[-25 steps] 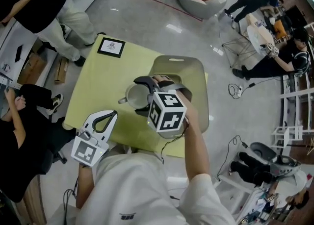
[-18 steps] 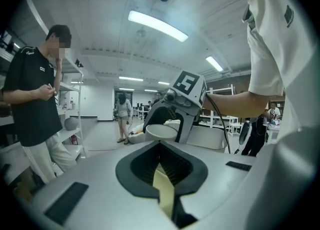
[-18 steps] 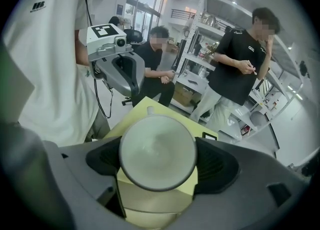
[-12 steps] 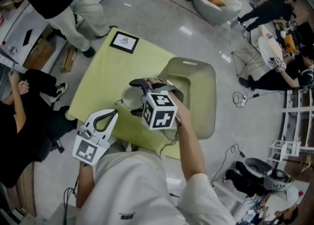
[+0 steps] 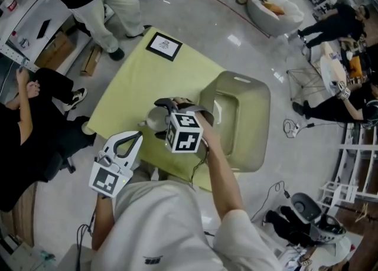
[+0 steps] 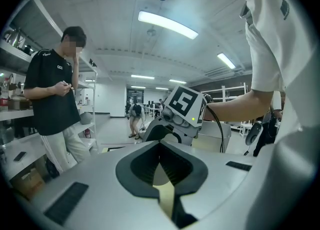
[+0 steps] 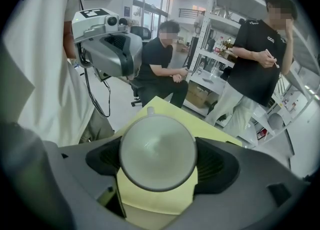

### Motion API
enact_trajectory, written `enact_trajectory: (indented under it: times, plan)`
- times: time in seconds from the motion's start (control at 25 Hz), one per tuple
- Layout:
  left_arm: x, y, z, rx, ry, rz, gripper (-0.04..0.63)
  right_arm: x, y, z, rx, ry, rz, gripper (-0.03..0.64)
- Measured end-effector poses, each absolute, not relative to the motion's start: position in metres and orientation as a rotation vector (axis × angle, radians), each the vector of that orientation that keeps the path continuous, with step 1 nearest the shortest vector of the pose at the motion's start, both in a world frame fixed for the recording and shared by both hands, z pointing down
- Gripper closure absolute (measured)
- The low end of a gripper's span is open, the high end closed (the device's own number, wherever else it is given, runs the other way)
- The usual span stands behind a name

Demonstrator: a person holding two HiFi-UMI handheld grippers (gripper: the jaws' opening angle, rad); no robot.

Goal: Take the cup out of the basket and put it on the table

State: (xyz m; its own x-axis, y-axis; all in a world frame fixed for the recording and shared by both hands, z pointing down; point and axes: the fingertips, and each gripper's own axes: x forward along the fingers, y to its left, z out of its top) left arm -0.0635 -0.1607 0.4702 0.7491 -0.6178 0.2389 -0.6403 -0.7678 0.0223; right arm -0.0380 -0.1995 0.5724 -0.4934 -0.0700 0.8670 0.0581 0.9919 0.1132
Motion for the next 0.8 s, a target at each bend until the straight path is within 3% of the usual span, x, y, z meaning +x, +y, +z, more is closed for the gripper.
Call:
enact_trajectory:
  times: [0.8]
  plan:
    - [-0.106,-0.153,0.495,2.773,-1.109,0.337,0.594,-0.079,-0.2,0.666,0.012,-2.064,-0.097,0.201]
